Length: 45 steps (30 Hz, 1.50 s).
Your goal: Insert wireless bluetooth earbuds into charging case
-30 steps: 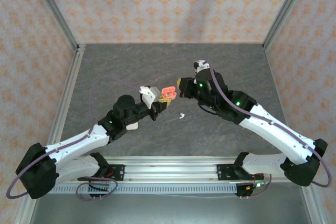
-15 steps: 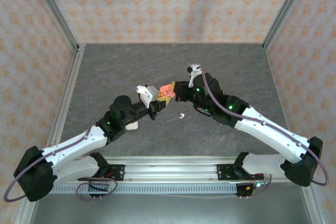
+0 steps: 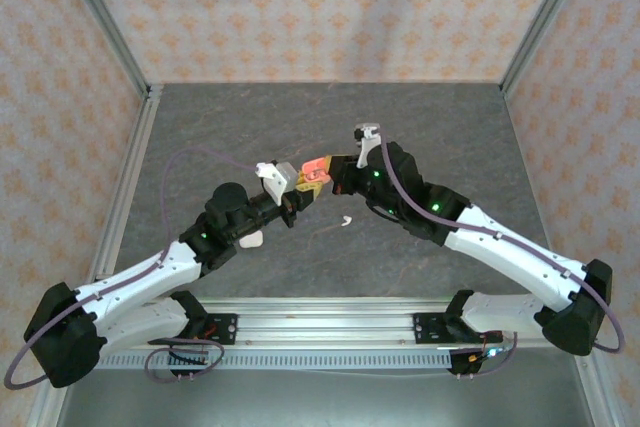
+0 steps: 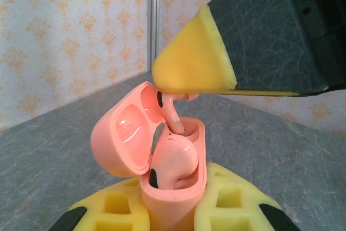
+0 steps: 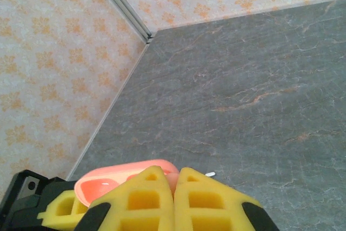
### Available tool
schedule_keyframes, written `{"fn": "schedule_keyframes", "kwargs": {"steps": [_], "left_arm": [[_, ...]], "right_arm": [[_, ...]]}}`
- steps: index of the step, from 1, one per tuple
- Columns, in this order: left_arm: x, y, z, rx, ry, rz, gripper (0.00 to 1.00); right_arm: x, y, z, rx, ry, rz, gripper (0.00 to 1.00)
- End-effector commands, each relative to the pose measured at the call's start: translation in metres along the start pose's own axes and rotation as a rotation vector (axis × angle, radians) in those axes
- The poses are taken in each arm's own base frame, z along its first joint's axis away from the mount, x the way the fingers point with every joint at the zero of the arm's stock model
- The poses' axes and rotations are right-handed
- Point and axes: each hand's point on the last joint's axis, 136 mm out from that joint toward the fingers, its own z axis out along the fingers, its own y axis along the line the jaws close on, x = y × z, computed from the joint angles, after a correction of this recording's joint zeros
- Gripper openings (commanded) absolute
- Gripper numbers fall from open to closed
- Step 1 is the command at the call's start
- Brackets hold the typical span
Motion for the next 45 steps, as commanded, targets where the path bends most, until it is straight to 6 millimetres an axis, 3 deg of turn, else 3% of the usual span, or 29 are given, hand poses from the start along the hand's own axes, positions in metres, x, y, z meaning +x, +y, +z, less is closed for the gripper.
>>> {"fn": "schedule_keyframes", "kwargs": {"steps": [1, 16, 27, 45], "left_arm": [[-0.022, -0.006, -0.005, 0.016, -0.072, 0.003, 0.0], [-0.032, -0.006, -0.005, 0.015, -0.087, 0.005, 0.0], [-0.027, -0.005, -0.002, 0.01, -0.073, 0.003, 0.0], [-0.022, -0.001, -0.002, -0.009, -0.058, 0.008, 0.0]], "right_arm": [[-0.004, 0.002, -0.003, -0.011, -0.035, -0.023, 0.0], [0.009, -0.006, 0.0, 0.003, -0.003, 0.029, 0.08], [0.008, 0.011, -0.003, -0.047, 0.018, 0.074, 0.18], [0.004, 0.032, -0.007, -0.144, 0.04, 0.134, 0.24]]}}
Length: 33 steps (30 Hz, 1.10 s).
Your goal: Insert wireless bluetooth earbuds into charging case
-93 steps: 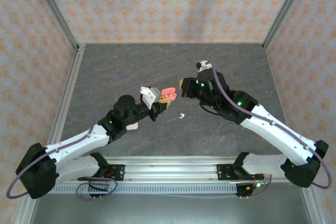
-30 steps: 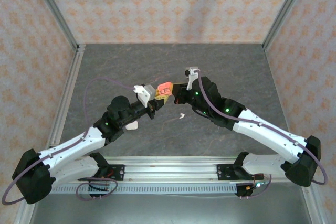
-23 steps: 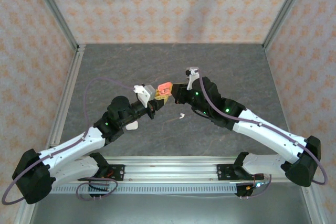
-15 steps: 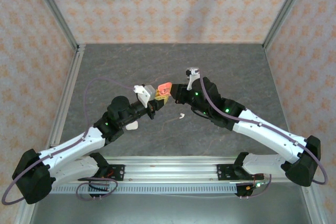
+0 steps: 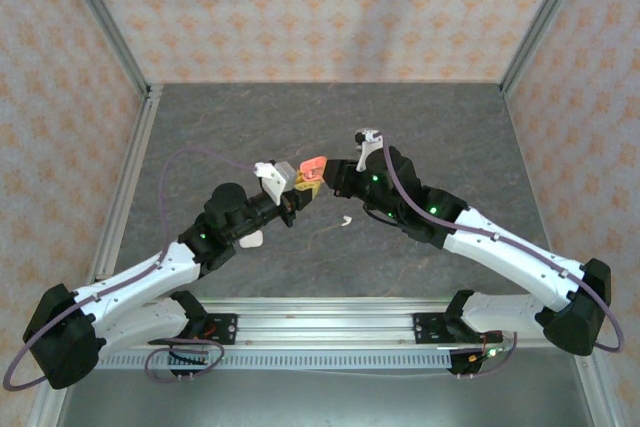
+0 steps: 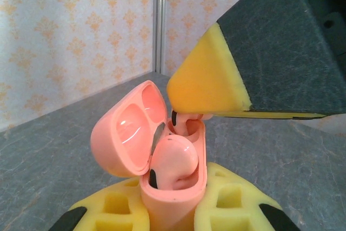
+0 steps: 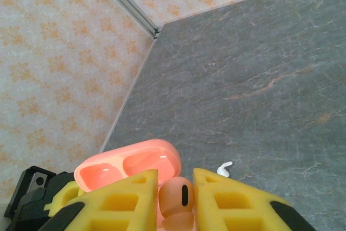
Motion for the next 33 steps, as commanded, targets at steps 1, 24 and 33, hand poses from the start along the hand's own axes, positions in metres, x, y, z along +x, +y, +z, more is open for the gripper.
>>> {"fn": "schedule_keyframes", "kwargs": {"steps": [1, 24, 33], "left_arm": [[-0.022, -0.005, -0.001, 0.014, -0.059, 0.008, 0.0], [-0.023, -0.006, -0.004, 0.019, -0.063, 0.002, 0.0], [-0.022, -0.008, -0.006, 0.028, -0.063, 0.002, 0.0]], "right_arm": [[-0.005, 0.027, -0.008, -0.104, 0.018, 0.026, 0.24], [-0.01, 0.018, -0.015, -0.035, 0.013, 0.074, 0.27], [-0.016, 0.018, -0.021, -0.027, -0.008, 0.089, 0.27]]}}
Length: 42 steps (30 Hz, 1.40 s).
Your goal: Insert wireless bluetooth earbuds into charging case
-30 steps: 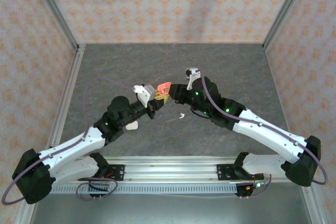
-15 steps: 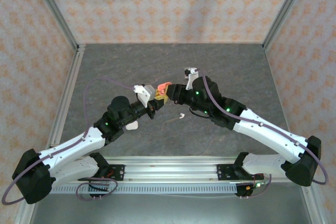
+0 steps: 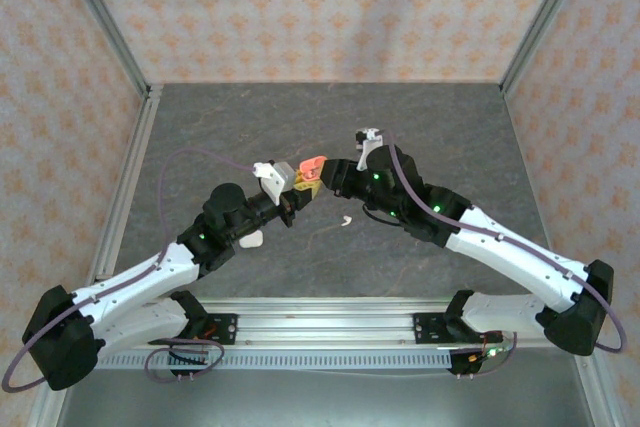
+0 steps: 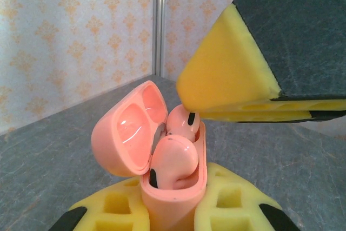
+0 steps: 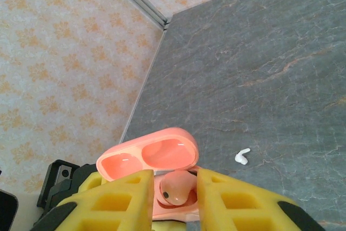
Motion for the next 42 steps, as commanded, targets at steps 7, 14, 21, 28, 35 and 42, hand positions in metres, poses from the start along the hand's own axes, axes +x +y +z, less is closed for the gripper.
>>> {"fn": "schedule_keyframes", "kwargs": {"steps": [7, 14, 21, 28, 35, 42], "left_arm": [[-0.018, -0.017, -0.002, 0.084, -0.038, 0.001, 0.0], [-0.026, -0.037, 0.007, 0.238, -0.028, -0.044, 0.0], [-0.036, -0.046, 0.009, 0.336, -0.033, -0.099, 0.0], [-0.047, -0.051, 0.007, 0.375, -0.049, -0.106, 0.0], [-0.05, -0.052, 0.008, 0.381, -0.043, -0.109, 0.0], [-0.053, -0.052, 0.013, 0.388, -0.041, -0.119, 0.0]], "right_arm": [[-0.032, 0.019, -0.037, -0.011, -0.075, -0.03, 0.33], [-0.034, 0.017, -0.044, 0.044, -0.027, -0.125, 0.41], [-0.045, 0.002, -0.05, 0.032, 0.014, -0.04, 0.43], [-0.034, -0.025, -0.038, 0.047, 0.131, 0.096, 0.32], [-0.026, -0.016, -0.021, -0.141, 0.207, 0.245, 0.16], [-0.013, -0.007, -0.012, -0.242, 0.29, 0.25, 0.12]]}}
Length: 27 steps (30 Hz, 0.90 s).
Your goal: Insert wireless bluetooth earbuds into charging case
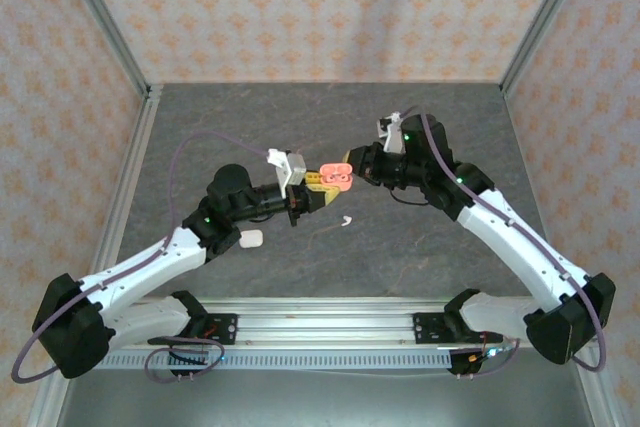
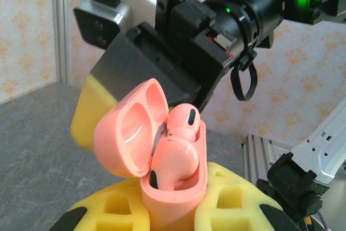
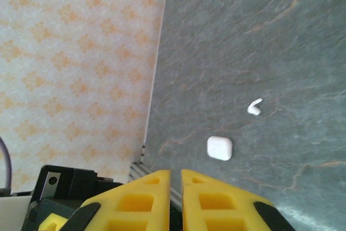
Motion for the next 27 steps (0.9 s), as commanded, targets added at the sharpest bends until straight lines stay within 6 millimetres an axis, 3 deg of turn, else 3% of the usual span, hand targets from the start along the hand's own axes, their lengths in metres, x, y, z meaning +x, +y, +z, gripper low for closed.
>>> {"fn": "schedule_keyframes", "kwargs": {"steps": [1, 9, 16, 19, 27], "left_arm": [[-0.022, -0.003, 0.002, 0.024, -0.045, 0.013, 0.0], [-0.017, 0.005, 0.005, -0.001, -0.034, -0.01, 0.0], [-0.013, 0.009, 0.008, -0.004, -0.028, -0.032, 0.0], [-0.009, 0.01, 0.008, -0.011, -0.015, -0.041, 0.0], [-0.001, 0.014, 0.006, -0.033, 0.005, -0.054, 0.0]], "right_arm": [[0.006, 0.032, 0.0, -0.162, 0.056, -0.029, 0.12], [0.008, 0.042, -0.005, -0.203, 0.064, -0.108, 0.12], [0.005, 0.046, -0.016, -0.192, 0.024, -0.184, 0.2], [0.003, 0.049, -0.021, -0.189, -0.001, -0.216, 0.29], [0.005, 0.055, -0.029, -0.196, -0.006, -0.273, 0.31]]}}
